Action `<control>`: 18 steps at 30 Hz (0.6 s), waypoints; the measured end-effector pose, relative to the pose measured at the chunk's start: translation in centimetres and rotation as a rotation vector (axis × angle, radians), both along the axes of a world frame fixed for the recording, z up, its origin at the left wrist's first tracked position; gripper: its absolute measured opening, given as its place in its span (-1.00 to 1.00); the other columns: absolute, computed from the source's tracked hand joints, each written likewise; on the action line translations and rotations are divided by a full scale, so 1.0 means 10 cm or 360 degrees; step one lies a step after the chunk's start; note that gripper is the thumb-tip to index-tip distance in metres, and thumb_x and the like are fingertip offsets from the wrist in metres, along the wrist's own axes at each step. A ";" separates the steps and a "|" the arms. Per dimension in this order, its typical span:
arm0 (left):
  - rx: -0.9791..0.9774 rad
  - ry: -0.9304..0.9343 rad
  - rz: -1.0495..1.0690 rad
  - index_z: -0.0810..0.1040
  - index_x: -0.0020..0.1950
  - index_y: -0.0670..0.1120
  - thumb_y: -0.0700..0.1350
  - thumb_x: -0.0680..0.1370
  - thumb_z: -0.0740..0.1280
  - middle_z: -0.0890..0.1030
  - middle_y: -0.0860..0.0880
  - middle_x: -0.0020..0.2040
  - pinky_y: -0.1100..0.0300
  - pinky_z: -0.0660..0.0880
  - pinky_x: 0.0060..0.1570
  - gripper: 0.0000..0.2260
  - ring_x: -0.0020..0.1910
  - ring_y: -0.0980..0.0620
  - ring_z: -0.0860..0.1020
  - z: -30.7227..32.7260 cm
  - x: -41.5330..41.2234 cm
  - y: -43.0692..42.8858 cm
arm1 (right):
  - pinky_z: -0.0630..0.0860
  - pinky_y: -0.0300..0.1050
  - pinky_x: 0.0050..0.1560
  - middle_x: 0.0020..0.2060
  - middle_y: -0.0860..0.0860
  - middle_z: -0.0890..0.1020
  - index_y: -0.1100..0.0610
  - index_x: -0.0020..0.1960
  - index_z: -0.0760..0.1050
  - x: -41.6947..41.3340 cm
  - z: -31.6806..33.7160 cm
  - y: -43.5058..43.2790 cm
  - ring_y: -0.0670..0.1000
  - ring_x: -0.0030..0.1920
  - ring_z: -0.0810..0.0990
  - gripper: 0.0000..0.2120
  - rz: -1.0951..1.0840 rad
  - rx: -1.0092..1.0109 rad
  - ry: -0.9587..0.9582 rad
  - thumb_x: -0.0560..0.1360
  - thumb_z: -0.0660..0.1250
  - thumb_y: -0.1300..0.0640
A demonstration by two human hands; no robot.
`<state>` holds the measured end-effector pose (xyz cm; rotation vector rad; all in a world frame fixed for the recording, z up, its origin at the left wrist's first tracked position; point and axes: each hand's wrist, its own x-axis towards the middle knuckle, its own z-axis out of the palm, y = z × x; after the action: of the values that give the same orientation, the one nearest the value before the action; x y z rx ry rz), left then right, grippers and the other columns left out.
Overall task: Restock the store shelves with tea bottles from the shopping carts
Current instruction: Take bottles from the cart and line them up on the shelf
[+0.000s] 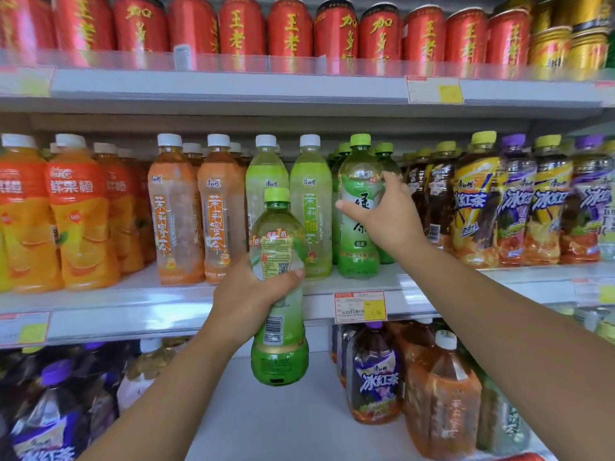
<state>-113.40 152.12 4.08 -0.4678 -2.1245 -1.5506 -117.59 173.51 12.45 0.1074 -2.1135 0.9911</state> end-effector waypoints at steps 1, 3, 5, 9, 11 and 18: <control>0.0000 0.0002 0.0001 0.58 0.12 0.19 0.32 0.20 0.42 0.70 0.14 -0.04 -0.13 0.55 0.13 -0.47 -0.01 0.05 0.66 0.00 0.00 0.00 | 0.37 0.06 0.28 0.45 0.10 0.27 0.08 0.54 0.08 -0.01 -0.04 0.00 0.12 0.40 0.33 -0.05 0.0037 -0.0026 -0.0016 0.35 0.48 -0.21; 0.0014 -0.0014 -0.0004 0.54 0.23 0.14 0.33 0.20 0.44 0.69 0.14 0.00 -0.13 0.56 0.13 -0.36 0.00 0.05 0.66 0.00 0.01 0.01 | 0.41 0.10 0.31 0.42 0.09 0.31 0.04 0.53 0.07 0.00 -0.14 0.03 0.11 0.38 0.36 -0.03 0.0138 -0.0052 -0.0058 0.32 0.51 -0.19; 0.0016 -0.0029 0.0012 0.59 0.12 0.18 0.33 0.18 0.43 0.70 0.14 -0.05 -0.13 0.56 0.12 -0.46 -0.02 0.05 0.66 0.02 0.03 0.02 | 0.44 0.12 0.29 0.38 0.07 0.38 0.00 0.53 0.05 0.00 -0.24 0.08 0.09 0.34 0.41 -0.04 0.0254 -0.0111 -0.0145 0.32 0.52 -0.12; 0.0004 -0.0028 0.0018 0.59 0.10 0.18 0.37 0.13 0.45 0.70 0.12 -0.03 -0.13 0.55 0.14 -0.41 -0.01 0.04 0.66 0.02 0.04 0.02 | 0.50 0.11 0.23 0.28 0.05 0.50 0.04 0.51 0.17 0.02 -0.35 0.14 0.08 0.23 0.52 -0.24 0.0277 -0.0084 -0.0221 0.43 0.46 0.00; 0.0017 -0.0043 0.0013 0.60 0.06 0.20 0.36 0.13 0.45 0.70 0.11 -0.04 -0.14 0.55 0.14 -0.46 -0.01 0.02 0.66 0.01 0.03 0.02 | 0.52 0.03 0.18 0.22 0.04 0.53 0.07 0.46 0.25 0.05 -0.35 0.13 0.03 0.12 0.54 -0.35 0.0312 -0.0087 -0.0198 0.46 0.44 0.04; 0.0017 -0.0095 -0.0016 0.61 0.04 0.16 0.28 0.20 0.42 0.71 0.13 -0.10 -0.10 0.57 0.11 -0.54 -0.07 0.06 0.68 0.08 0.13 0.03 | 0.45 -0.11 0.22 0.24 0.02 0.48 0.05 0.48 0.23 0.24 -0.51 0.08 -0.03 0.21 0.47 -0.35 0.0252 -0.0158 0.0012 0.48 0.42 0.01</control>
<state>-112.13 152.44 4.85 -0.4344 -2.1608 -1.5994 -115.23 174.27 7.35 0.2318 -2.0697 1.1849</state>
